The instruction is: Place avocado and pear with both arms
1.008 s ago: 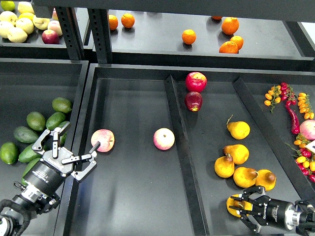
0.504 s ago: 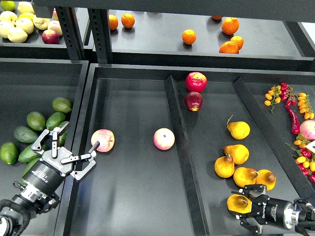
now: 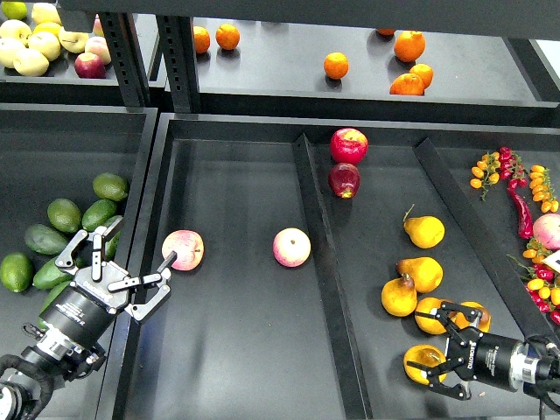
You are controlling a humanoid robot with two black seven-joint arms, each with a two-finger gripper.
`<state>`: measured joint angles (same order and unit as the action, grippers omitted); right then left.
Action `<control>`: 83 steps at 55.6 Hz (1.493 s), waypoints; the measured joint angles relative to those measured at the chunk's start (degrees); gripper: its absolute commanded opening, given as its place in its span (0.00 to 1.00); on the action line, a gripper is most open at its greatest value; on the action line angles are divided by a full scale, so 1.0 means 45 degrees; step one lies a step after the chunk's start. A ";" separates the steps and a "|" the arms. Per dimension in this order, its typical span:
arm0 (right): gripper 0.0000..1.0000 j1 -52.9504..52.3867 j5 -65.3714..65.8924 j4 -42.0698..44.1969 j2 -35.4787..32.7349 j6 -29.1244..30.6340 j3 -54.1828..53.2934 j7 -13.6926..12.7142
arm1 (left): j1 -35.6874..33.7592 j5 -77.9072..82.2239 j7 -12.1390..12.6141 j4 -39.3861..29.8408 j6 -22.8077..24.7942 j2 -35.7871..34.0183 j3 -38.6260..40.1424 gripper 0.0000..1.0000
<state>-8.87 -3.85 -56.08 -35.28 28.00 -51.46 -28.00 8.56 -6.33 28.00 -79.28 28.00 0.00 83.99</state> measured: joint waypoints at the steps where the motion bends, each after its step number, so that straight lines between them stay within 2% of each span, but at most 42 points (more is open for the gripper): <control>1: 0.95 -0.0013 -0.0072 -0.0053 0.0006 0.0000 -0.0087 0.0000 | 0.0000 0.0000 0.0000 0.0000 0.0000 0.0000 -0.0001 1.00; 7: 0.98 -0.0203 -0.0709 -0.0328 0.0270 0.0000 -0.0904 0.0000 | 0.0000 0.0000 0.0000 0.0000 0.0000 0.0000 -0.0008 1.00; 15: 0.98 -0.0851 -0.1237 -0.0445 0.1426 0.0000 -0.1960 0.0000 | 0.0004 0.0000 0.0000 0.0000 0.0000 0.0000 -0.0013 1.00; 26: 0.99 -0.1130 -0.1264 -0.0119 0.3963 -0.0282 -0.3788 0.0001 | 0.0028 0.0000 0.0000 0.0000 0.0000 0.0000 -0.0014 1.00; 28: 0.99 -0.1268 -0.1220 0.0174 0.4924 -0.0343 -0.4285 0.0001 | 0.0031 0.0000 0.0000 0.0000 0.0000 0.0000 -0.0014 1.00; 49: 1.00 -0.1220 -0.1248 0.0893 0.7561 -0.0261 -0.4637 0.0001 | 0.0031 -0.0009 0.0000 0.0000 0.0000 0.0000 -0.0146 1.00; 70: 1.00 0.0122 -0.1294 0.1492 0.7841 -0.0235 -0.4644 0.0001 | 0.0050 -0.0001 0.0000 0.0000 0.0000 0.0000 -0.0120 1.00; 83: 1.00 0.0417 -0.1515 0.0759 0.7842 -0.0063 -0.4502 0.0078 | -0.0049 0.0001 0.0000 0.0000 0.0000 0.0000 -0.0400 1.00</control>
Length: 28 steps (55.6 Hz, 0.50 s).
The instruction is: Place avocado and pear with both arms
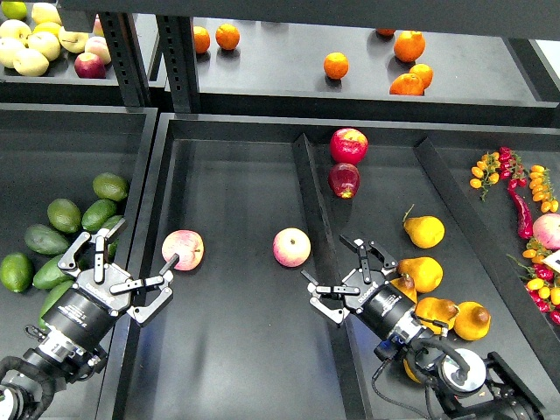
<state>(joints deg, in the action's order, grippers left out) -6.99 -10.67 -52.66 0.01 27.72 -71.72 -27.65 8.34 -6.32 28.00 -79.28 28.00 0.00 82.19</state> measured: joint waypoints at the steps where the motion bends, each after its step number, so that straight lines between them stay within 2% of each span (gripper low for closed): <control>1: 1.00 0.0000 -0.0011 -0.0045 0.0000 -0.0003 0.0002 0.0022 | -0.0012 0.0000 0.0000 0.0000 0.0000 0.0000 -0.0017 1.00; 15: 1.00 -0.0007 -0.0042 -0.1300 -0.0002 -0.0337 -0.0018 0.0604 | -0.1341 0.0098 0.0000 0.0052 0.0000 0.0000 -0.0654 1.00; 28: 1.00 -0.0045 -0.0037 -0.2298 -0.0003 -0.1157 -0.0248 0.0694 | -0.3266 0.0270 -0.0001 0.0531 -0.0160 -0.0001 -0.1615 1.00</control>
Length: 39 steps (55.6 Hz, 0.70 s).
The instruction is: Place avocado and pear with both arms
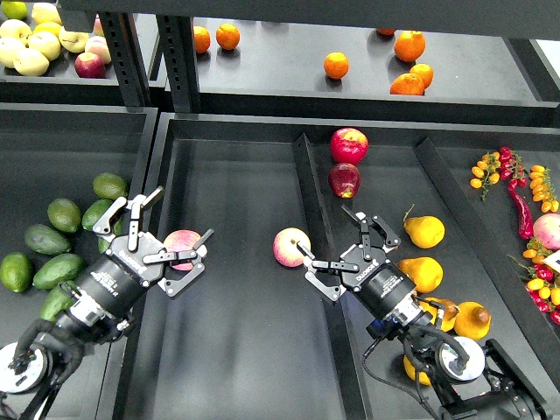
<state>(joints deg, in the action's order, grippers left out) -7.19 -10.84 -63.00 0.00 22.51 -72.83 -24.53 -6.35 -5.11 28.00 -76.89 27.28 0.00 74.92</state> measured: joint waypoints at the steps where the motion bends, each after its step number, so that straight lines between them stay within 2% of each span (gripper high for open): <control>1: 1.00 0.0000 -0.0002 -0.0064 0.0000 -0.0097 -0.0020 0.0001 | -0.0105 0.0001 0.0001 0.0108 -0.0016 0.0001 -0.0104 1.00; 11: 1.00 0.0015 -0.0159 -0.0821 0.0000 -0.0685 -0.0090 0.0001 | -0.0390 0.0000 0.0001 0.0414 -0.0040 0.0001 -0.0729 1.00; 39: 1.00 0.0244 -0.1480 -0.1387 0.0000 -0.0706 -0.0525 0.0041 | 0.0228 -0.0176 -0.0051 0.0424 0.0091 0.0001 -0.0717 1.00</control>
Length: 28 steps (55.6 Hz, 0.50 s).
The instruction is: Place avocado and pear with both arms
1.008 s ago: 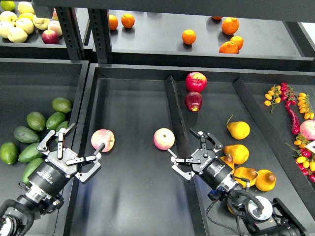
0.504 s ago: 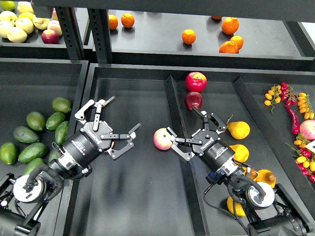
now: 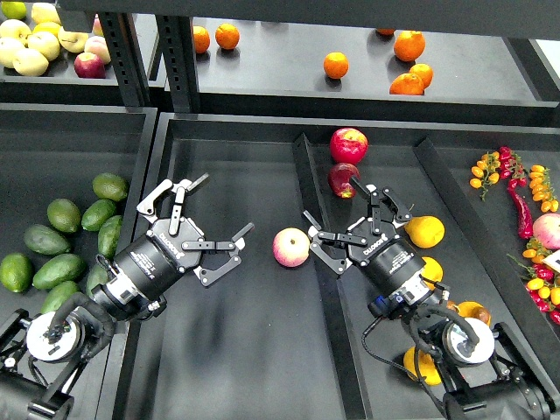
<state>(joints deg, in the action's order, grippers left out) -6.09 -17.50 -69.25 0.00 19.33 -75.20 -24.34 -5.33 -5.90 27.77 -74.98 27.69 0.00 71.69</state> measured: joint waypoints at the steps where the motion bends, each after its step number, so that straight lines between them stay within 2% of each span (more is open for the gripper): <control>1: 1.00 0.0014 -0.0033 0.0000 0.0000 0.0000 -0.0002 0.0000 | 0.0029 0.0000 -0.0006 0.0000 0.0000 0.0000 0.0001 1.00; 8: 1.00 0.0087 -0.0205 -0.0002 0.0000 0.0013 -0.0009 0.0000 | 0.0169 -0.0015 -0.0080 -0.0058 -0.0023 0.0000 0.0022 1.00; 18: 1.00 0.0130 -0.0244 -0.0004 0.0000 0.0042 -0.0009 -0.0011 | 0.0234 -0.0018 -0.0479 -0.0125 -0.0078 0.0000 0.0052 1.00; 28: 1.00 0.0161 -0.0306 -0.0021 0.0000 0.0080 -0.0009 -0.0015 | 0.0381 -0.0025 -0.0543 -0.0184 -0.0113 0.0000 0.0053 1.00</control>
<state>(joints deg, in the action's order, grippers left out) -5.37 -18.87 -69.34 0.00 19.69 -75.24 -24.41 -3.61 -6.01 25.33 -75.80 27.18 0.00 71.93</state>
